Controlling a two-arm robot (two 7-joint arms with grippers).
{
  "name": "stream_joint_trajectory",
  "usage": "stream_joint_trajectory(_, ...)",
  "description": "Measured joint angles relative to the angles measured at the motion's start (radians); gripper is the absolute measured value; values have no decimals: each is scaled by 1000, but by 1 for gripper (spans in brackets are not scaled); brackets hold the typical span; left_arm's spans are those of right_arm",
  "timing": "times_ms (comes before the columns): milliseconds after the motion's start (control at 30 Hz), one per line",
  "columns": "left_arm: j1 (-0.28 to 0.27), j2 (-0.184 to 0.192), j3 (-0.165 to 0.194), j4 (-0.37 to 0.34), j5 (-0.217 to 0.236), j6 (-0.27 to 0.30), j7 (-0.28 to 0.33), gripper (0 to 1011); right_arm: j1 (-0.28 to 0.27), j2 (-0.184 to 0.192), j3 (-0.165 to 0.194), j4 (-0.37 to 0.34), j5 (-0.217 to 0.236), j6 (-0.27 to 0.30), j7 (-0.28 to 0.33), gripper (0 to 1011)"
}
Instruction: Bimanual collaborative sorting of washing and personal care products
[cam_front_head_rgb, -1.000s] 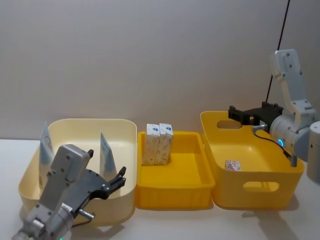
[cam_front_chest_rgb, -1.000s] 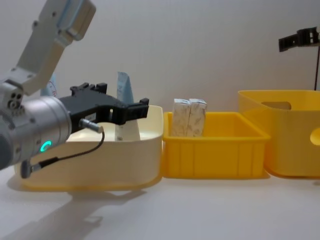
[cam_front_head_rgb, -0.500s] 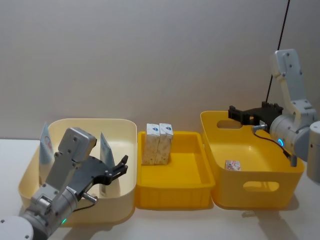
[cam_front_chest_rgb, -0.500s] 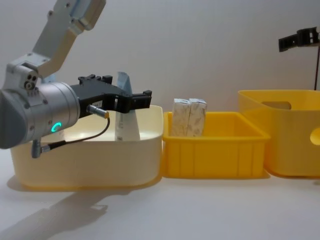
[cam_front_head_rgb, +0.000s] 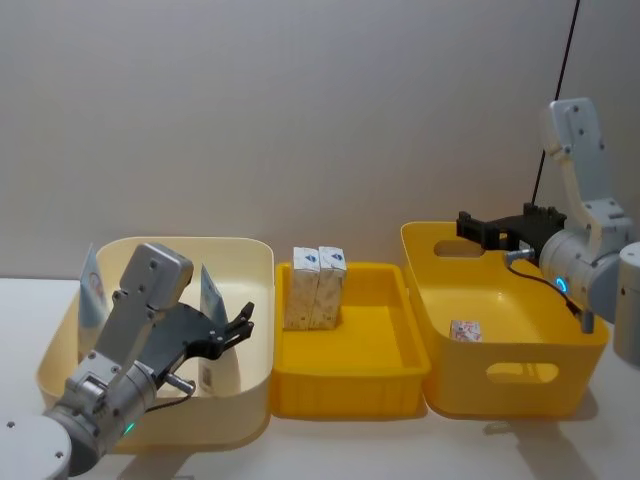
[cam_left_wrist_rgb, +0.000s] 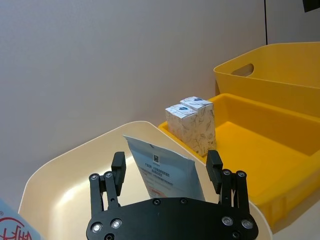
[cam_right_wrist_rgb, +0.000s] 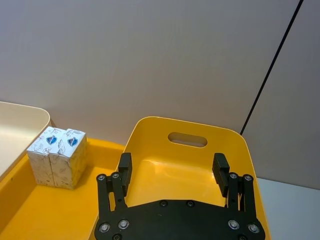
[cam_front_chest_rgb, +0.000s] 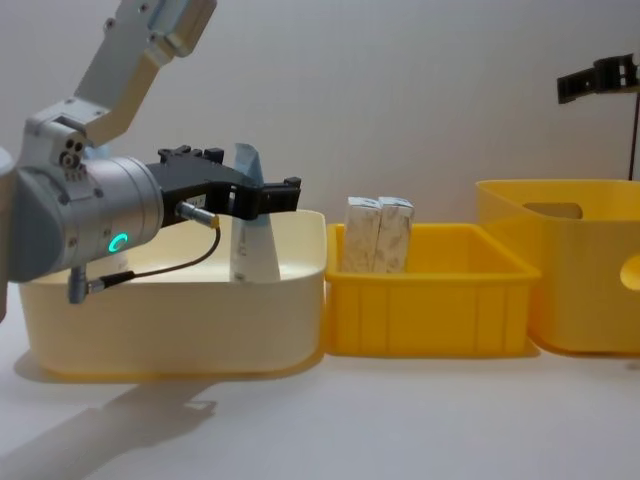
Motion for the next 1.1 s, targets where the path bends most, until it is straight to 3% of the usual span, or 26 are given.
stream_joint_trajectory(1100, -1, -4, -8, 8, 2, 23, -11, 1003, 0, 0, 0, 0, 0, 0, 0, 1001)
